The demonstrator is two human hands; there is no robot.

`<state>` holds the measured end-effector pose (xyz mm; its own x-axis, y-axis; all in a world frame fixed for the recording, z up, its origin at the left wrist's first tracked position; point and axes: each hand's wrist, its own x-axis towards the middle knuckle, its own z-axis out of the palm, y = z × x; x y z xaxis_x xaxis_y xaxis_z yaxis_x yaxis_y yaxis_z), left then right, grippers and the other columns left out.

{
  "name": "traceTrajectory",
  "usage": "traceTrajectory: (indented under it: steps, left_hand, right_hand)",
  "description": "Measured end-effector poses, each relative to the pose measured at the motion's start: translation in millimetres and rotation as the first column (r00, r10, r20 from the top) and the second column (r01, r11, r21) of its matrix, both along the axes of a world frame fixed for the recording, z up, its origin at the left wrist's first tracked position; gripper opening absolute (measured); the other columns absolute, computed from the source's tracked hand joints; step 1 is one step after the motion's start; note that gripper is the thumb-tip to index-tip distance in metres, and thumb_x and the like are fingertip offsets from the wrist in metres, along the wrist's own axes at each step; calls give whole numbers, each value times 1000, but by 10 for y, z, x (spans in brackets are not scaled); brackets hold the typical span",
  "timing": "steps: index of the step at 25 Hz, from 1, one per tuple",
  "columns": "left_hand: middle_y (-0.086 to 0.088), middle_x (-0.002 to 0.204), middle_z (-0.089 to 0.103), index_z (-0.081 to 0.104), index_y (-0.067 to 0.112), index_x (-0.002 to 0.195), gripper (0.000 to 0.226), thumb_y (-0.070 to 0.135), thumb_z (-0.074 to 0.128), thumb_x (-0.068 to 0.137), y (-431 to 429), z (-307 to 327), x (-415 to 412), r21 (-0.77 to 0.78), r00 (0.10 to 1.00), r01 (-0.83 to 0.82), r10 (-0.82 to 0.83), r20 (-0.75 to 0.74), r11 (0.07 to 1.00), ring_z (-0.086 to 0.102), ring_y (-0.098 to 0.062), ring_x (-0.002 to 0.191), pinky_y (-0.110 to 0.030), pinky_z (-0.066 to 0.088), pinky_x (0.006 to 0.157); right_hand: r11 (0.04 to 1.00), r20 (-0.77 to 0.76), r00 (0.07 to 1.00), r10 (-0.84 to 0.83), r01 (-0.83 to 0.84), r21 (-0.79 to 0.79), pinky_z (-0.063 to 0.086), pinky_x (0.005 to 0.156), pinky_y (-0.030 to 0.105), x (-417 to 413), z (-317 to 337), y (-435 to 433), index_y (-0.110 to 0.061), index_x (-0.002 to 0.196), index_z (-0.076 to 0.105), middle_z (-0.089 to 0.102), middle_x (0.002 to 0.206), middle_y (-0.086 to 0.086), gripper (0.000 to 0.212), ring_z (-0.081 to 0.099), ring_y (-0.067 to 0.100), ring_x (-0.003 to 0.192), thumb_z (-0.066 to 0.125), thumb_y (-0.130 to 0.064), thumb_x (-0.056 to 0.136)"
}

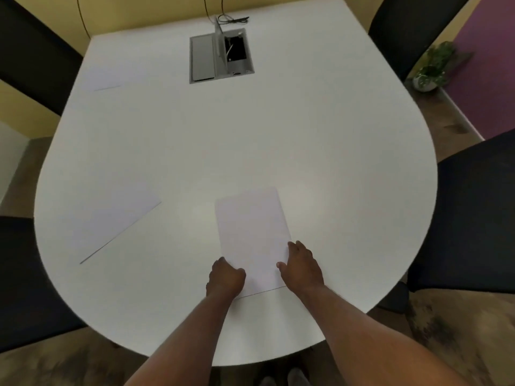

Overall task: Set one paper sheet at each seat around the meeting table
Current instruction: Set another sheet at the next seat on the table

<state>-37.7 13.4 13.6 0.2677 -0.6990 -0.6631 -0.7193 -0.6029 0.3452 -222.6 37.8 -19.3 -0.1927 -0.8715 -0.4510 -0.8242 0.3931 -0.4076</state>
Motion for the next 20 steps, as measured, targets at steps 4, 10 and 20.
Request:
traceTrajectory:
  steps: [4, 10, 20]
  left_hand:
    - [-11, 133, 57, 50, 8, 132, 55, 20, 61, 80, -50, -49, -60, -11, 985, -169, 168, -27, 986, 57, -33, 120, -40, 48, 99]
    - [-15, 134, 59, 47, 6, 138, 61, 19, 67, 82, -187, -114, -5, -5, 916, -388, 384, -119, 922, 58, -34, 120, -39, 48, 99]
    - [-4, 100, 75, 74, 19, 91, 7, 16, 68, 88, -152, 37, 156, -157, 890, -432, 392, -234, 888, 67, -25, 90, -32, 52, 82]
  right_hand:
    - [998, -50, 997, 60, -60, -10, 38, 109, 39, 112, -86, 13, -12, 146, 36, 26, 161, 12, 59, 29, 28, 143, 58, -33, 96]
    - [998, -57, 997, 59, -60, -20, 45, 102, 38, 141, -65, -28, -12, 145, 38, 30, 157, 9, 55, 33, 26, 140, 58, -25, 95]
    - [997, 22, 997, -71, 72, -24, 47, 97, 39, 92, 94, -46, -11, 141, 41, 41, 147, 5, 52, 43, 25, 131, 60, -26, 94]
